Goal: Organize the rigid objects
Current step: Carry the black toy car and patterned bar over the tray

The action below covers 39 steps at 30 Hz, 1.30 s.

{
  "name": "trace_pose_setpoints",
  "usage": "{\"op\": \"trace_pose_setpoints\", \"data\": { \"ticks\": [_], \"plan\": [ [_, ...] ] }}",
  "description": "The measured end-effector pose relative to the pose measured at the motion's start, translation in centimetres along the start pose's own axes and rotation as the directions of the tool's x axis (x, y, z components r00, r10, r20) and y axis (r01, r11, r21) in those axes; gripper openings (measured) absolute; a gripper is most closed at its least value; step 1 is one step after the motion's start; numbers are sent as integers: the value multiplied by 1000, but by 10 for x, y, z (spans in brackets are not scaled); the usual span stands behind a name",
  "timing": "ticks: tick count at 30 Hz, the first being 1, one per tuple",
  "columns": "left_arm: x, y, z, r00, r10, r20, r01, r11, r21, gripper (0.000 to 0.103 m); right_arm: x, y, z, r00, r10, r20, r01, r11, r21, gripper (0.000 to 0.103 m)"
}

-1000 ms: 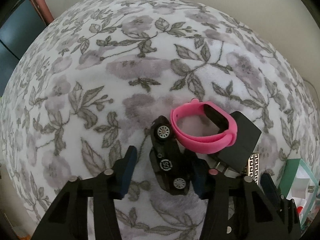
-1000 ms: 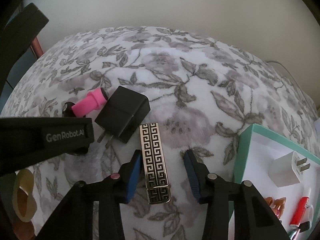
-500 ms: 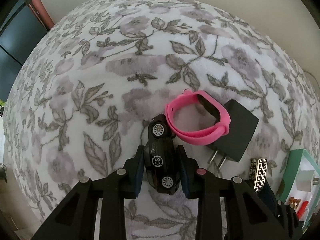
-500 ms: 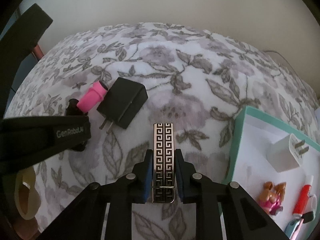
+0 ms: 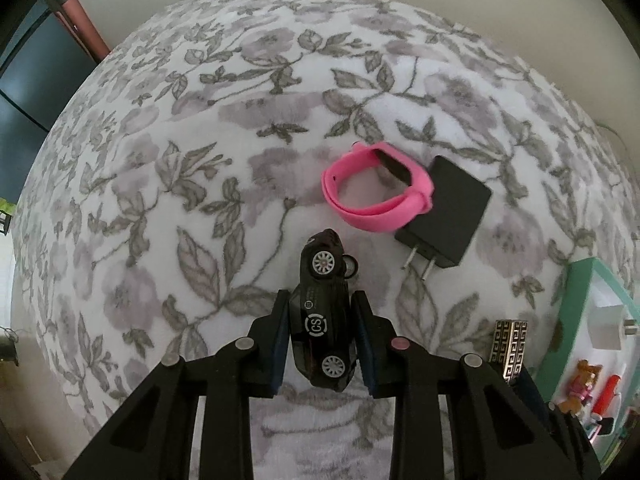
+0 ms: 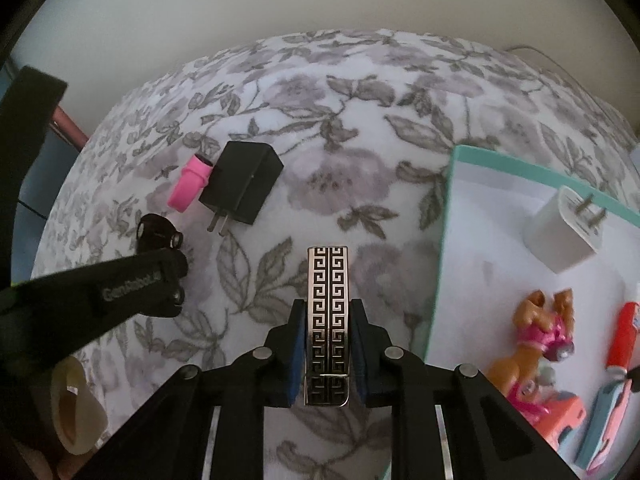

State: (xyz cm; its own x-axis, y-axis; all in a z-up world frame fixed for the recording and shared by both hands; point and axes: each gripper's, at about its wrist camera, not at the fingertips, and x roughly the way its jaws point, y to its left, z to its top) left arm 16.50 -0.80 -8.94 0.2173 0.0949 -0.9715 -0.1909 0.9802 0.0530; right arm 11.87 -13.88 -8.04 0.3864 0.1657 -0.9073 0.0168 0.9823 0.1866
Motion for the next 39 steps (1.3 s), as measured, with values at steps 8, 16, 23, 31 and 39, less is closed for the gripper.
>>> {"op": "trace_pose_setpoints", "data": {
  "ticks": [8, 16, 23, 31, 39],
  "plan": [
    [-51, 3, -9, 993, -1, 114, 2, 1000, -5, 31, -41, -10, 1, 997, 16, 73, -18, 999, 29, 22],
    [-103, -7, -19, 976, -50, 212, 44, 998, 34, 31, -85, -30, 1, 989, -19, 144, 5, 996, 91, 22],
    [-133, -52, -30, 958, -137, 250, 107, 986, 127, 31, -119, -72, -7, 979, -87, 185, 51, 980, 191, 22],
    [-154, -106, -54, 947, -154, 280, 82, 964, 253, 31, -144, -127, -18, 965, -167, 200, 103, 949, 297, 22],
    [-156, -167, -85, 944, -182, 276, 54, 908, 416, 31, -160, -180, -30, 944, -275, 184, 187, 902, 388, 22]
  ]
}}
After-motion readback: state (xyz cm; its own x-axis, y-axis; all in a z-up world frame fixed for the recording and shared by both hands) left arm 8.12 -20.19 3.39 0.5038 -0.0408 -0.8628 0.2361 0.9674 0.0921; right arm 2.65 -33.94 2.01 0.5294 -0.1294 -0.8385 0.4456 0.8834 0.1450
